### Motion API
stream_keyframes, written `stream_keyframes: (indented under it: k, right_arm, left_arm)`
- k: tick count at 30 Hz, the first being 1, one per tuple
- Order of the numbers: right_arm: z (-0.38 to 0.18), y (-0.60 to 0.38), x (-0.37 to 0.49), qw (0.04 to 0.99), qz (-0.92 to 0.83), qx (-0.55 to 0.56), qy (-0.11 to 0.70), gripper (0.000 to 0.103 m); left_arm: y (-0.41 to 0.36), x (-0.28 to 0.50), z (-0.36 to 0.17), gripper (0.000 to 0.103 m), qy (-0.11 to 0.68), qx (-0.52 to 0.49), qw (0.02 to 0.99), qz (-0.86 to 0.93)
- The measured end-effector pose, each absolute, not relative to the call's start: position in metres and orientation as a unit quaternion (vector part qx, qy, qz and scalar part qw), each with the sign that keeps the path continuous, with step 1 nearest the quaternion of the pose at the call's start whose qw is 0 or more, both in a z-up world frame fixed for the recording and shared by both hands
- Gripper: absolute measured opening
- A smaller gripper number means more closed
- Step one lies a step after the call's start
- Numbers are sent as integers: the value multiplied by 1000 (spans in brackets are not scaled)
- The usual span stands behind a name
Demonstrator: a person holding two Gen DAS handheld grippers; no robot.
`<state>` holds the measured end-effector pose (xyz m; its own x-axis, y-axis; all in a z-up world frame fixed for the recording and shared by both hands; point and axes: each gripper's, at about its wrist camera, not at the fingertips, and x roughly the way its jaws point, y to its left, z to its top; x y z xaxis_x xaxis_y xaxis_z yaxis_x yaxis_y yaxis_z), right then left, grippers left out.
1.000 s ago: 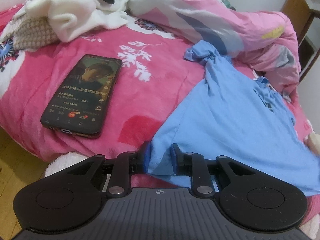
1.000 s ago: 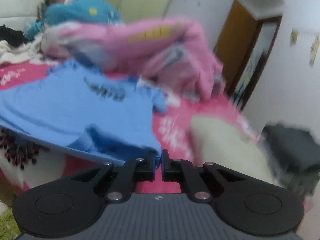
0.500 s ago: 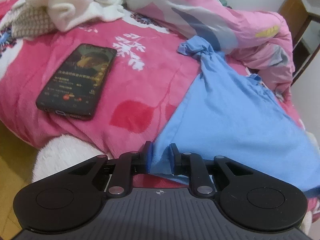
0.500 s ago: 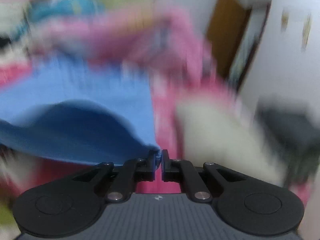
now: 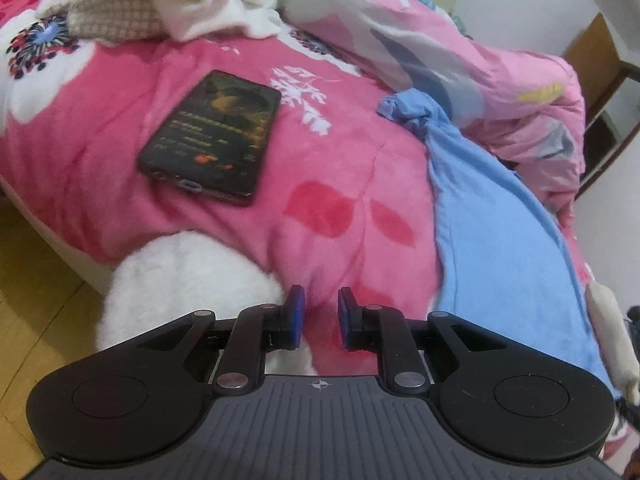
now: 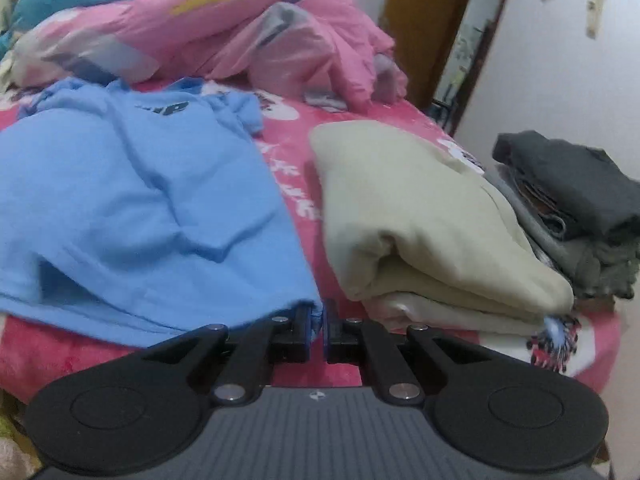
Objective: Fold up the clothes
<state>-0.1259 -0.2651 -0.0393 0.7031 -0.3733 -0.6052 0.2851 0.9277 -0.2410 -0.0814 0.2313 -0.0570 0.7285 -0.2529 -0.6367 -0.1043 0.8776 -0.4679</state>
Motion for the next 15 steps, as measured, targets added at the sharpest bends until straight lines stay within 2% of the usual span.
stream_keyframes:
  k: [4,10,15]
  right_arm:
    - [-30,-260,-109,923,-178,-75,333,5]
    - [-35,-248,-128,921,-183,-81,333,5]
    - [-33,-251,-137,922,-188,-64,333,5]
  left_arm:
    - [220,-89,-47,23,347,-209,910,-90]
    - [168,-82,-42,24,341,-117,916,-175]
    - [145,-66,-49,24,363,-113,906,-185]
